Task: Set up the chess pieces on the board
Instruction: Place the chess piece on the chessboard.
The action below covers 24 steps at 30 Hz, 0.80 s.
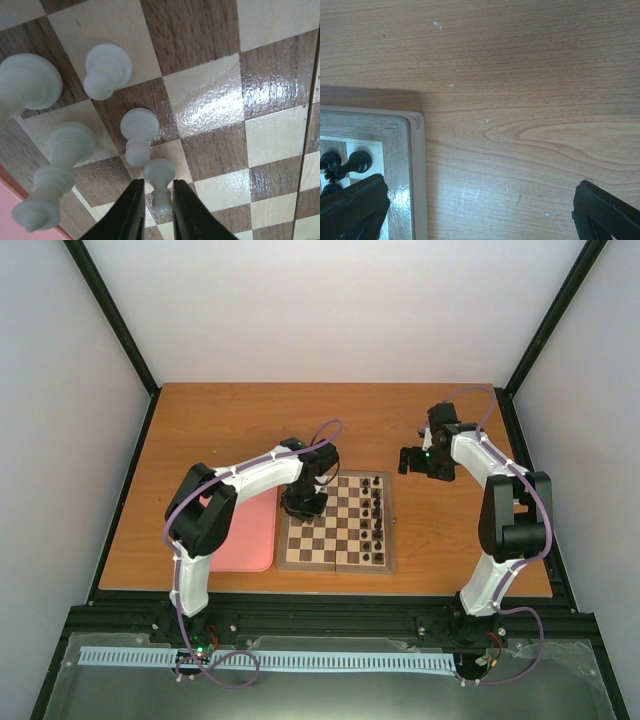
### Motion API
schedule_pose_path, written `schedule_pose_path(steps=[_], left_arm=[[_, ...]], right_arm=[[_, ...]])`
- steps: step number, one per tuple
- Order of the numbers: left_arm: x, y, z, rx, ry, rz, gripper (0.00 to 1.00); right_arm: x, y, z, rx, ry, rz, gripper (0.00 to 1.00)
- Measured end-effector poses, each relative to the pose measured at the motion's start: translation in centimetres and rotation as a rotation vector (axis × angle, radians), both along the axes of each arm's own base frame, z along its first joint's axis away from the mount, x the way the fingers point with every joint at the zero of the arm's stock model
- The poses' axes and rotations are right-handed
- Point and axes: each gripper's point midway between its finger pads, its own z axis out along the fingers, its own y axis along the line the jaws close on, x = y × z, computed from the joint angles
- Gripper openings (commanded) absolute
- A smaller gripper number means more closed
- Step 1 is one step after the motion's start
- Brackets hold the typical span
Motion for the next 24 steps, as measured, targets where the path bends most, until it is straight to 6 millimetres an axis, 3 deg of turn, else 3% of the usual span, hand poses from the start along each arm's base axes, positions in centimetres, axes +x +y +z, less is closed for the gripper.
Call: schedule_pose_path(steps=[15, 19, 22, 24], left_arm=[[0.0, 0.0, 0.9, -0.003, 0.001, -0.006, 0.32], [0.1, -0.5, 3.5, -0.045, -0.024, -0.012, 0.39], [0.4, -0.5, 6.5, -0.075, -0.074, -0.014, 0.54], [0.9, -0.3, 9.0, -0.088, -0.133, -0.013, 0.58]], right_arm=[[0.0, 0.0, 0.0, 0.002, -0.001, 0.000, 1.00], [0.0, 0.0, 0.0, 0.002, -0.001, 0.001, 1.00], [0.0, 0.1, 0.0, 0.004, -0.001, 0.001, 1.00], [0.0, 0.1, 0.0, 0.004, -0.001, 0.001, 1.00]])
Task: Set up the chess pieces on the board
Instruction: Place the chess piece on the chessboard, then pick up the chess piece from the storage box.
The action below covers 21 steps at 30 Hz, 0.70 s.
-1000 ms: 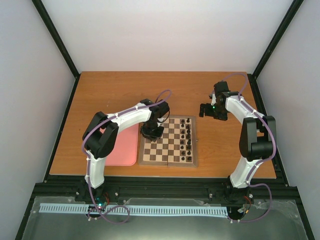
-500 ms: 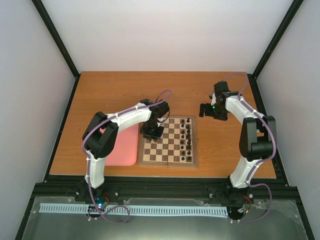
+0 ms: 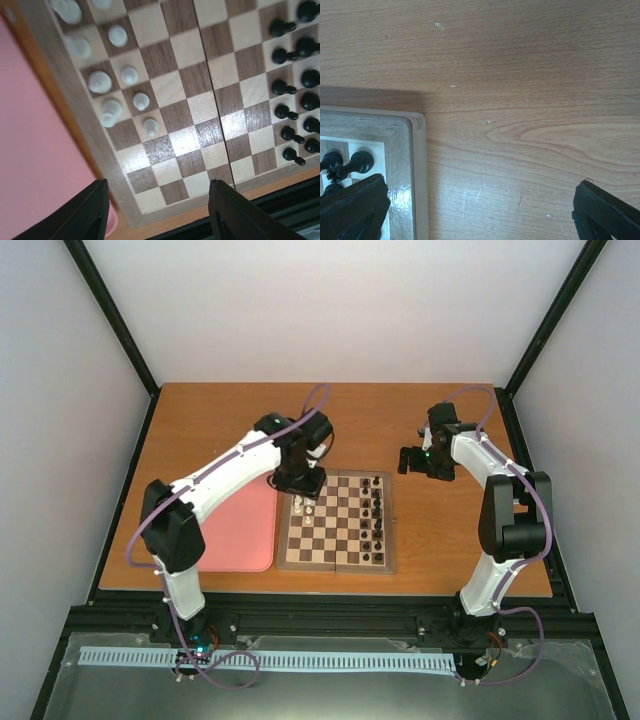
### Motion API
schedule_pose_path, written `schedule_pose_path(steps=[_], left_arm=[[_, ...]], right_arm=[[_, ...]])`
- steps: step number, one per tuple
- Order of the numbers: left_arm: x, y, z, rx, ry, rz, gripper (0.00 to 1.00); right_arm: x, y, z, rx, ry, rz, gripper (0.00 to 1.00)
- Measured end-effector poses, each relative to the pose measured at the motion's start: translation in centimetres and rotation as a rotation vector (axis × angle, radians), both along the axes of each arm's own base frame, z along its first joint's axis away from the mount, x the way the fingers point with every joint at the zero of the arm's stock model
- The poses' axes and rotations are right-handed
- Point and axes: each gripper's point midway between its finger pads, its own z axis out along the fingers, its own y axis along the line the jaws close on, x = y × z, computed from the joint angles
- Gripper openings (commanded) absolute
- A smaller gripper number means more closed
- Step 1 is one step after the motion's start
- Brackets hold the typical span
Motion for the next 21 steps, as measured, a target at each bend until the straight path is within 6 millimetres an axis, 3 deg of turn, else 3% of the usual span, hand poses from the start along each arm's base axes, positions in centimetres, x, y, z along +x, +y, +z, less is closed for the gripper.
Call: schedule_pose_path(steps=[3, 6, 14, 16, 21], left_arm=[[1.5, 1.0, 3.2, -0.009, -0.095, 0.026, 0.57], [3.3, 3.4, 4.4, -0.010, -0.131, 0.098, 0.56], [8.8, 15.7, 0.2, 0.097, -0.091, 0.423, 0.53], [9.8, 17.3, -0.7, 0.112, -0.087, 0.458, 0.52], [11.7, 18.9, -3.0, 0.122, -0.080, 0.488, 0.51]], right_arm=[[0.0, 0.0, 0.0, 0.001, -0.001, 0.000, 1.00], [0.1, 0.1, 0.1, 0.004, -0.001, 0.001, 1.00], [0.2, 0.1, 0.2, 0.006, -0.007, 0.001, 1.00], [0.2, 0.1, 0.2, 0.007, -0.007, 0.002, 1.00], [0.2, 0.1, 0.2, 0.006, -0.007, 0.002, 1.00]])
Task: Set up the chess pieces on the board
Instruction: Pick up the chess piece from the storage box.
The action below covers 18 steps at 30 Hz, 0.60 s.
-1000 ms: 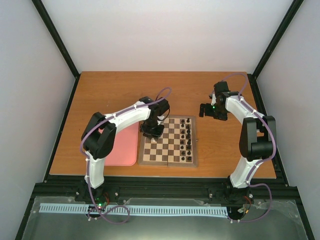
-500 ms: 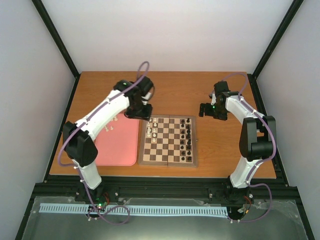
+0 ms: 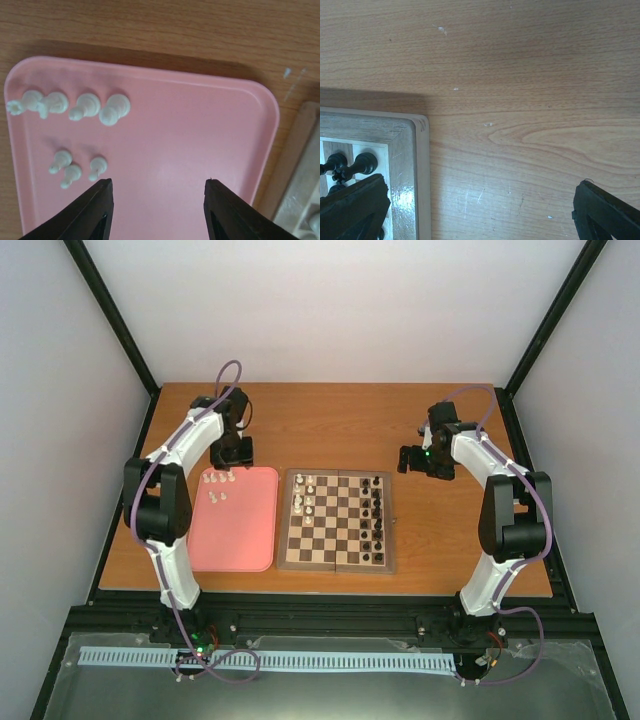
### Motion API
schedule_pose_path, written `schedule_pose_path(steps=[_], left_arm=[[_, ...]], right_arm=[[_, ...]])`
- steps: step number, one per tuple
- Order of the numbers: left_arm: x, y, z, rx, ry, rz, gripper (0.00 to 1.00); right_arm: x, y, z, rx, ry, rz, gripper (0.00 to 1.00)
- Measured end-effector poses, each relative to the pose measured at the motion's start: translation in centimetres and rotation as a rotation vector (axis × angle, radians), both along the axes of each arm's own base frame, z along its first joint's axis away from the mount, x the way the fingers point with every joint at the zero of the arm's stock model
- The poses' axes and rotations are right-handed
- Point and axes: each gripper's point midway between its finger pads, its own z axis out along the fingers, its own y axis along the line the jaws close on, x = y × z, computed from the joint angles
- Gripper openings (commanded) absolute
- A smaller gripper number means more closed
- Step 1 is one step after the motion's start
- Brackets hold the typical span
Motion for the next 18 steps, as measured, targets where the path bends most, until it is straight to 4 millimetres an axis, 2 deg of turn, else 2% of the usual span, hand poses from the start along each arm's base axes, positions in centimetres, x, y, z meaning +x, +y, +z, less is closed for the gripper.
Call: schedule_pose_path(steps=[5, 11, 18], left_arm=[[0.9, 1.2, -2.1, 0.006, 0.022, 0.018, 0.50], [1.6, 3.1, -2.9, 0.008, 0.025, 0.052, 0.50], [1.7, 3.3, -4.2, 0.011, 0.052, 0.055, 0.49]], right_arm=[[0.0, 0.0, 0.0, -0.002, 0.001, 0.000, 1.00], [-0.1, 0.0, 0.0, -0.002, 0.004, -0.001, 1.00], [0.1, 0.0, -0.1, -0.003, 0.007, -0.001, 1.00]])
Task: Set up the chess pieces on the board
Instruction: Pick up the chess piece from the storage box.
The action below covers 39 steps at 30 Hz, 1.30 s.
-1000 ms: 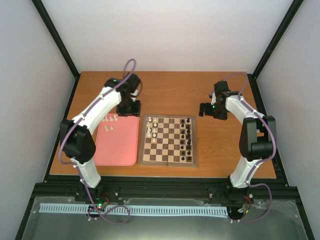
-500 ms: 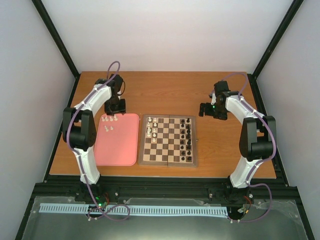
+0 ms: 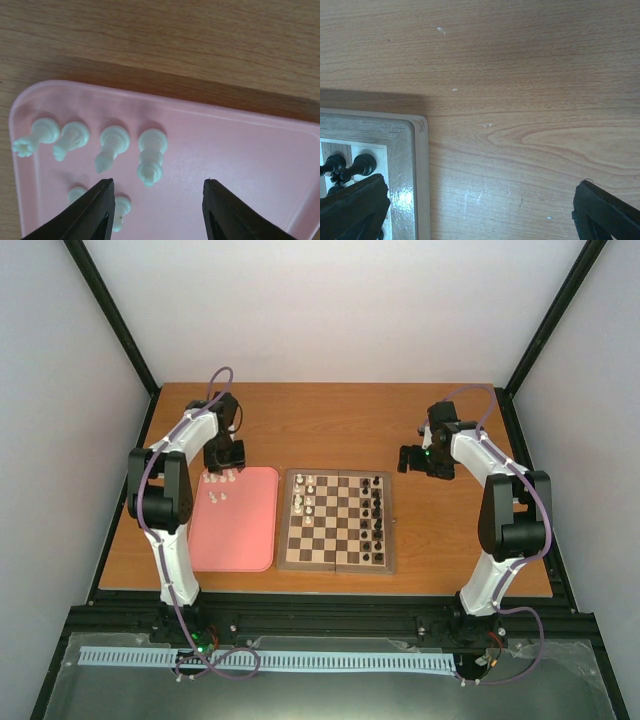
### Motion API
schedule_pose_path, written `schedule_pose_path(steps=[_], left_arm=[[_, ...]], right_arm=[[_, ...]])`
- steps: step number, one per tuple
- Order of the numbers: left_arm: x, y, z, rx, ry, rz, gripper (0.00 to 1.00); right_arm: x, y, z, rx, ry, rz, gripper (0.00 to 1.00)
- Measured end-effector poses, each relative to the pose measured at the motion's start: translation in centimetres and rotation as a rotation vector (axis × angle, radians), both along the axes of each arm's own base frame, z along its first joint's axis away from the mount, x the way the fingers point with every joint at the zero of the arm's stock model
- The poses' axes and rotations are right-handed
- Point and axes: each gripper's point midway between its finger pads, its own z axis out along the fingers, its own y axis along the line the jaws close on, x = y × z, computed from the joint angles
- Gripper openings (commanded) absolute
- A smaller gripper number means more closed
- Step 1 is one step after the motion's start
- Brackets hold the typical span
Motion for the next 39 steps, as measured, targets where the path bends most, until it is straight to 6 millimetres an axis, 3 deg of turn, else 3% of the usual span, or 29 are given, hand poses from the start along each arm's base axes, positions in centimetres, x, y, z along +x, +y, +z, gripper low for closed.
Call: schedule_pose_path(steps=[11, 20, 24, 33, 39], left_arm=[[1.4, -0.3, -0.7, -0.007, -0.002, -0.001, 0.48], [1.3, -0.4, -1.6, -0.013, 0.019, -0.003, 0.45], [1.3, -0.4, -1.6, -0.012, 0.020, -0.005, 0.37], [1.2, -0.4, -2.5, -0.010, 0.041, -0.006, 0.36], [1.1, -0.4, -2.9, -0.008, 0.051, -0.008, 0.23]], right_arm=[[0.2, 0.0, 0.2, -0.003, -0.003, -0.001, 1.00], [0.2, -0.1, -0.3, -0.007, 0.012, -0.002, 1.00], [0.2, -0.1, -0.3, -0.007, 0.013, -0.002, 1.00], [0.3, -0.1, -0.1, -0.007, 0.008, -0.002, 1.00], [0.3, -0.1, -0.1, -0.007, 0.008, -0.002, 1.00]])
